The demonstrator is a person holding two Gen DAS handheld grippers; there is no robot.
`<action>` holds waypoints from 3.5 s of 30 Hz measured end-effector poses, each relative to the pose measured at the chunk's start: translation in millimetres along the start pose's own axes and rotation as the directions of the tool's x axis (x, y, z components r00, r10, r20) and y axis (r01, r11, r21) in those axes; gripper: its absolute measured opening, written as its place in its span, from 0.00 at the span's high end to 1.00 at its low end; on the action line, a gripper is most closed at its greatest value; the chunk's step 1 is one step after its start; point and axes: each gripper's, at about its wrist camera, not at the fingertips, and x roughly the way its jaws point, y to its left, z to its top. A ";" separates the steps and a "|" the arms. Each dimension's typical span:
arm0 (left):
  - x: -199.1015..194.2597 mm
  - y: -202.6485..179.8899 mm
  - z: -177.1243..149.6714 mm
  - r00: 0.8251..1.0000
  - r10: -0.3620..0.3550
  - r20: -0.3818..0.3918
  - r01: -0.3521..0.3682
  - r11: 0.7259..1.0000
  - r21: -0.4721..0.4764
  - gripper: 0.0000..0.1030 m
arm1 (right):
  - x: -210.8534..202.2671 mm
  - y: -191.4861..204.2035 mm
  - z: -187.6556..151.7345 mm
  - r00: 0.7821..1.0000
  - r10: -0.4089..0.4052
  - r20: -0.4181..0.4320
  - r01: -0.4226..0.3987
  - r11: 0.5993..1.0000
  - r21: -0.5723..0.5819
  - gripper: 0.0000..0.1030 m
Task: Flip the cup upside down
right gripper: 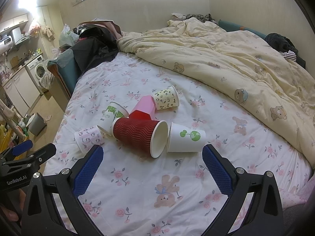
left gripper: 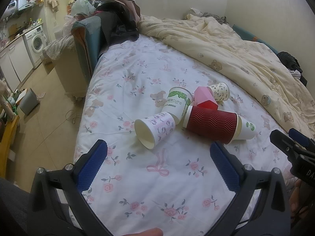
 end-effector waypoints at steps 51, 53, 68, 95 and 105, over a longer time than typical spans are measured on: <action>0.2 -2.5 -1.1 1.000 0.013 -0.003 -0.012 1.000 0.004 0.00 | -4.2 -7.6 4.0 1.000 0.001 0.009 -0.001 1.000 0.028 0.00; 0.2 -2.3 -1.2 1.000 0.012 -0.002 -0.012 1.000 0.005 0.00 | -3.4 -7.3 4.6 1.000 0.002 0.006 -0.002 1.000 0.029 0.00; -0.6 -0.8 -0.7 1.000 0.014 0.005 -0.014 1.000 0.000 0.00 | -4.2 -3.5 3.4 1.000 0.001 0.007 -0.001 1.000 0.015 0.00; 172.8 -30.0 98.0 0.862 -0.015 -0.506 0.075 0.992 0.098 0.12 | 75.2 -24.0 66.7 0.997 0.003 -0.074 0.000 0.999 0.035 0.00; 230.7 -45.4 98.3 0.822 0.006 -0.569 0.068 0.992 0.107 0.15 | 86.9 -41.9 64.5 0.994 -0.007 -0.107 0.018 0.995 0.098 0.00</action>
